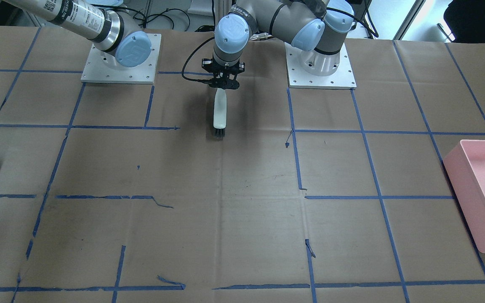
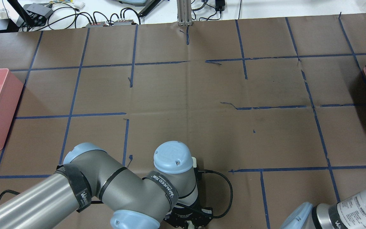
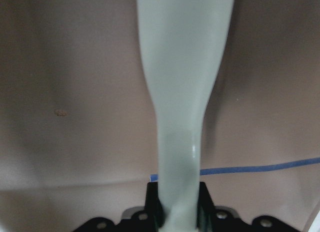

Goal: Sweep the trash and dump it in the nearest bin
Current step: 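Hold the dustpan over the black trash bag with the right gripper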

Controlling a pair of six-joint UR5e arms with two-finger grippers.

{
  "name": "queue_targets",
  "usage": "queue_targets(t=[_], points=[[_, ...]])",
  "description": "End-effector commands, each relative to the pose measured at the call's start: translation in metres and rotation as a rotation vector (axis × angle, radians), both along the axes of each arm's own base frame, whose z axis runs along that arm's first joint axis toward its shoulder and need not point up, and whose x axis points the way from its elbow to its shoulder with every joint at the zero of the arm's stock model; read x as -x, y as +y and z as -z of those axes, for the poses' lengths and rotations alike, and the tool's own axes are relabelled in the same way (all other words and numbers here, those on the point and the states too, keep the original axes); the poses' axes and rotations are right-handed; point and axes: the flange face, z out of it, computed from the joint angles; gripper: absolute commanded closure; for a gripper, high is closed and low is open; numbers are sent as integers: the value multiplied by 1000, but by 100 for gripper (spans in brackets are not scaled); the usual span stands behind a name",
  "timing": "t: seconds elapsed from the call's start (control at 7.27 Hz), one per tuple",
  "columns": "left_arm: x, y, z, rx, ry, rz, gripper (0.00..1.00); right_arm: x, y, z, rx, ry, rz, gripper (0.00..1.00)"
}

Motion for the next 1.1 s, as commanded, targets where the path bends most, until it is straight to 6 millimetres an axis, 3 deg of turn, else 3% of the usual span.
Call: queue_targets(t=[0.0,0.28,0.41,0.55,0.83,0.96], points=[[0,0,8,-19,-38,-51,89,-20,-17,-17,-21,87,-24,100],[1,-1,7,-17,-30,-38,87,-52,-49,-24,-59,186,-56,100],[1,-1,6,-13,-27,-36,86,-55,-49,-30,-74,216,-49,100],[1,-2,5,-12,-26,-36,80,-52,-46,-33,-99,248,-35,100],[1,-2,6,-12,-28,-36,52,-57,-44,-39,-117,272,-28,100],[1,-2,6,-10,-30,-33,40,-83,-59,-38,-141,295,-40,100]])
